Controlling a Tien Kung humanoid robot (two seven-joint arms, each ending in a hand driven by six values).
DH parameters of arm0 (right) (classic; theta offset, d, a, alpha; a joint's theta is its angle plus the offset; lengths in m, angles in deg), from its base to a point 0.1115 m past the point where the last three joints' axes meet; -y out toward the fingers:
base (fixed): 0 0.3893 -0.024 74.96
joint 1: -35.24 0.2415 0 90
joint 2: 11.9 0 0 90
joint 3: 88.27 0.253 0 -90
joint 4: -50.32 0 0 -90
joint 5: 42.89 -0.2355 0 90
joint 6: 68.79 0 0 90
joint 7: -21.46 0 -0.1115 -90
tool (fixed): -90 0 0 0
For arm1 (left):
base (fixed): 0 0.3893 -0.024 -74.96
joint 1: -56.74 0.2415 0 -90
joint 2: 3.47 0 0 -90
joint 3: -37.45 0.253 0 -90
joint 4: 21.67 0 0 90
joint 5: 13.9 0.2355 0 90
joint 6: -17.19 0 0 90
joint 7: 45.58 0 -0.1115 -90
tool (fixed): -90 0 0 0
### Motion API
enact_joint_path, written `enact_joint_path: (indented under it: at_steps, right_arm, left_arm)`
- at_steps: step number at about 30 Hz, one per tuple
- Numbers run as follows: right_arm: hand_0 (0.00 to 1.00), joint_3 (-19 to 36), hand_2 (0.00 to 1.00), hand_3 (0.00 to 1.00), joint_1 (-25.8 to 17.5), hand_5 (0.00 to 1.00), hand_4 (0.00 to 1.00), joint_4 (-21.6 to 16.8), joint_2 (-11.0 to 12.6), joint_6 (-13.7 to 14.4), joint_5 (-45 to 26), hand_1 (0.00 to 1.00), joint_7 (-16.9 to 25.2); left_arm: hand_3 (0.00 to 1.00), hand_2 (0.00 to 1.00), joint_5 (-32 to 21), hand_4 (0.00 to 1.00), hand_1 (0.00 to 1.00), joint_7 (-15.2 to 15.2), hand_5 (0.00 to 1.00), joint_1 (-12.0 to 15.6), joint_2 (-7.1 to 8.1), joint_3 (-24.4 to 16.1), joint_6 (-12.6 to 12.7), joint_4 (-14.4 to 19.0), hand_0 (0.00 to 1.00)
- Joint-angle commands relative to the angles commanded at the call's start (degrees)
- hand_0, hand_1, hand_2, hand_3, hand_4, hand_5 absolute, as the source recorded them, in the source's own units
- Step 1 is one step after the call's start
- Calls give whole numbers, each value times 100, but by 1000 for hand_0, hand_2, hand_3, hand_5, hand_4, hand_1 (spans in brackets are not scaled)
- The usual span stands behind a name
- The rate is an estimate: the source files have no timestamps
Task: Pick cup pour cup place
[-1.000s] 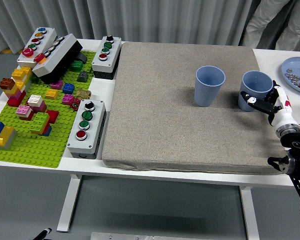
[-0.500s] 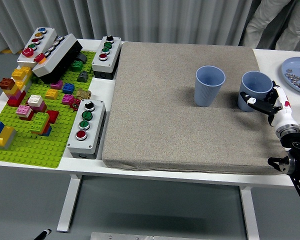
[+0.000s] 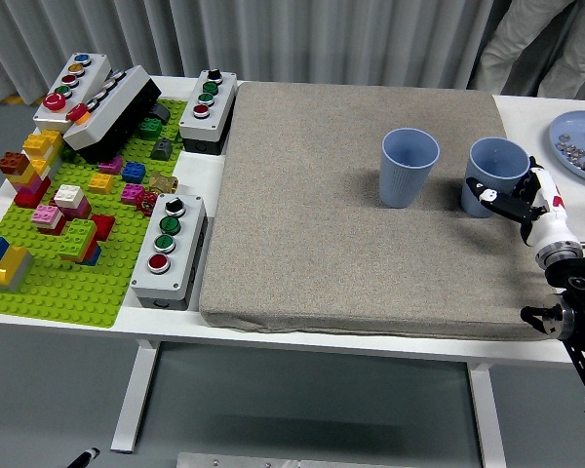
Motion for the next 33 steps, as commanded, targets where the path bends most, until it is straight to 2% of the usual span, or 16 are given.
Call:
enact_joint_path:
  at_steps: [11,33]
  right_arm:
    - [854,62,845,898,8,134,794,-75,23,7,34,849,-23]
    - [860,91,865,911,-5,136,790,26,32,-90,103,856,-71]
  left_arm:
    - [787,885,1,644,803,0,991,-2,1,-11,2,0,824]
    - [787,885,2,643,803,-3,993,-16,-2,3,1,0,824]
